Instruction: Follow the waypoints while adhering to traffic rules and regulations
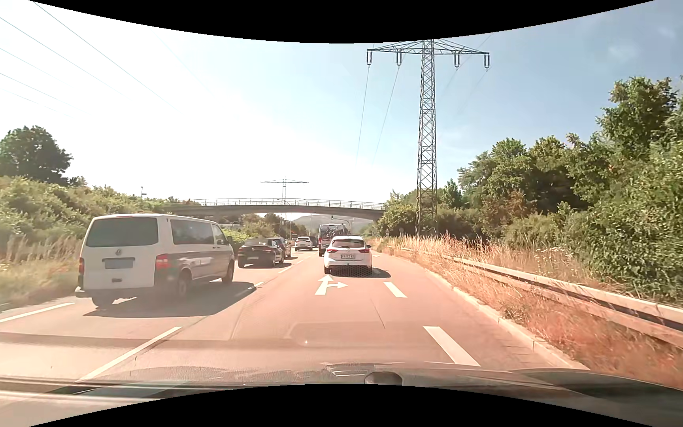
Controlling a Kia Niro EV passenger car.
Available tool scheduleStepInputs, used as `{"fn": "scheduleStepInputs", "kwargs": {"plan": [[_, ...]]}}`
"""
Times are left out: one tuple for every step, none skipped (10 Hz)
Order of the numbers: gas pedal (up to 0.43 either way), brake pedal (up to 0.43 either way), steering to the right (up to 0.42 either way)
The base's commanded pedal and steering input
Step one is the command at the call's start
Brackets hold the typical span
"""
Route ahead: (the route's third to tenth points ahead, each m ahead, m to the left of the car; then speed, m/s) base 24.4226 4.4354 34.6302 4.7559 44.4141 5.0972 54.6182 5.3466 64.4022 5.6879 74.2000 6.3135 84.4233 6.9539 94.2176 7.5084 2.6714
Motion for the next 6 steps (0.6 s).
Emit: {"fn": "scheduleStepInputs", "kwargs": {"plan": [[0.087,0.0,-0.006],[0.11,0.0,-0.006],[0.118,0.0,-0.006],[0.13,0.0,-0.006],[0.138,0.0,-0.006],[0.15,0.0,-0.006]]}}
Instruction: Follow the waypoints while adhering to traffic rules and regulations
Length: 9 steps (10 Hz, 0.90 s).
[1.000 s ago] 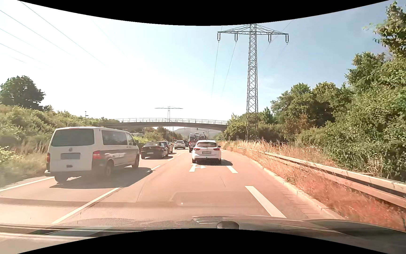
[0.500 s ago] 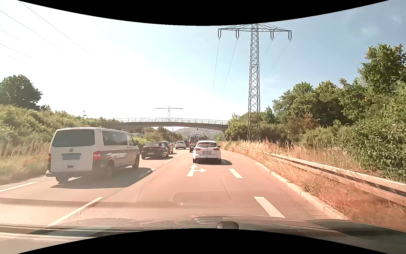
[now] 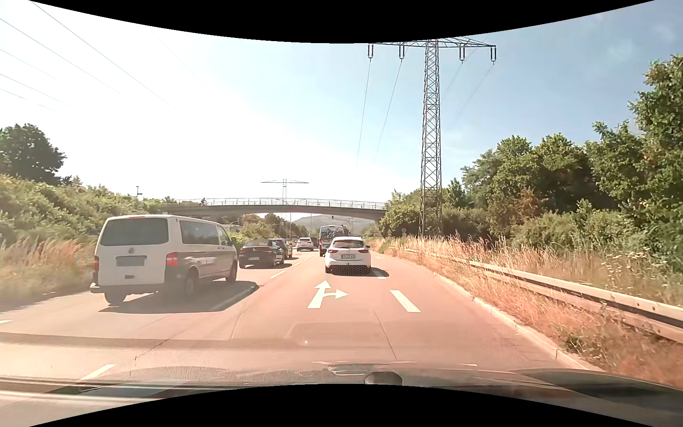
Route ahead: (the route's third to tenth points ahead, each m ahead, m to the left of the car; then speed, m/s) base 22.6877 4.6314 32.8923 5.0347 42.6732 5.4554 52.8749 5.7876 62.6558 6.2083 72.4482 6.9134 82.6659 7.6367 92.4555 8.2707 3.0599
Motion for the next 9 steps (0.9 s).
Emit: {"fn": "scheduleStepInputs", "kwargs": {"plan": [[0.157,0.0,-0.006],[0.157,0.0,-0.006],[0.169,0.0,-0.006],[0.169,0.0,-0.006],[0.177,0.0,-0.006],[0.189,0.0,-0.006],[0.197,0.0,-0.006],[0.197,0.0,-0.006],[0.197,0.0,-0.006]]}}
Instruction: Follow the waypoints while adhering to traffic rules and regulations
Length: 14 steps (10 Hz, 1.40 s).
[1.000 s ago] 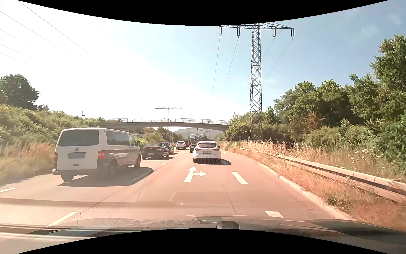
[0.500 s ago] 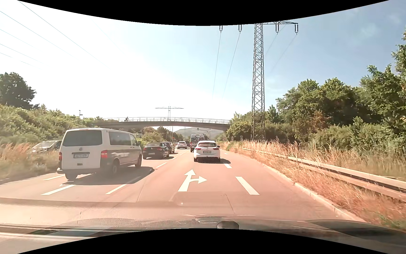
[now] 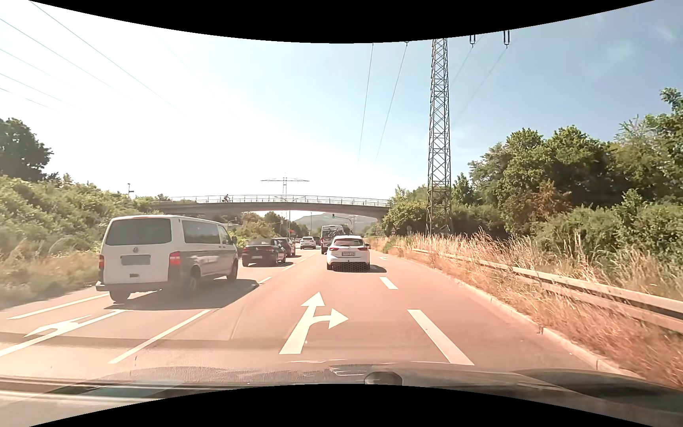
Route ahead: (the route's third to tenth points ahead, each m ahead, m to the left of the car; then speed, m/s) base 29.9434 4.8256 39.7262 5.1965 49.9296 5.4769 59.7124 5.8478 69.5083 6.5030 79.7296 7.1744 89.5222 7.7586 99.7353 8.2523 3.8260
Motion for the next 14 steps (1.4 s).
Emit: {"fn": "scheduleStepInputs", "kwargs": {"plan": [[0.197,0.0,-0.005],[0.197,0.0,-0.005],[0.197,0.0,-0.005],[0.197,0.0,-0.005],[0.197,0.0,-0.005],[0.197,0.0,-0.005],[0.197,0.0,-0.005],[0.197,0.0,-0.005],[0.197,0.0,-0.005],[0.197,0.0,-0.007],[0.197,0.0,-0.009],[0.197,0.0,-0.009],[0.197,0.0,-0.009],[0.197,0.0,-0.009]]}}
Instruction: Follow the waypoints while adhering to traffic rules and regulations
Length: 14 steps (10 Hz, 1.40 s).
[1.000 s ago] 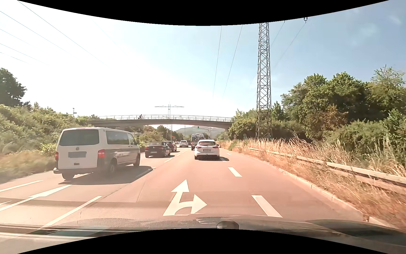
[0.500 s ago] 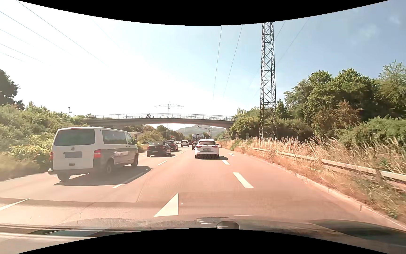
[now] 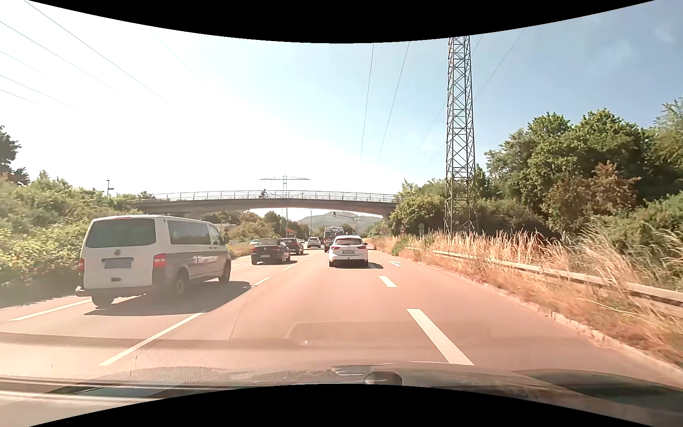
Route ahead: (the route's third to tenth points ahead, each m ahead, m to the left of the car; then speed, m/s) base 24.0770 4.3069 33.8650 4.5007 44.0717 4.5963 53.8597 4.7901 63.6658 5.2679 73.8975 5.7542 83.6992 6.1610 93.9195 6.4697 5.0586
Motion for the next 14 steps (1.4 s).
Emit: {"fn": "scheduleStepInputs", "kwargs": {"plan": [[0.197,0.0,-0.01],[0.197,0.0,-0.011],[0.197,0.0,-0.013],[0.197,0.0,-0.014],[0.197,0.0,-0.014],[0.209,0.0,-0.014],[0.209,0.0,-0.014],[0.209,0.0,-0.014],[0.22,0.0,-0.014],[0.22,0.0,-0.014],[0.228,0.0,-0.014],[0.228,0.0,-0.014],[0.228,0.0,-0.014],[0.228,0.0,-0.014]]}}
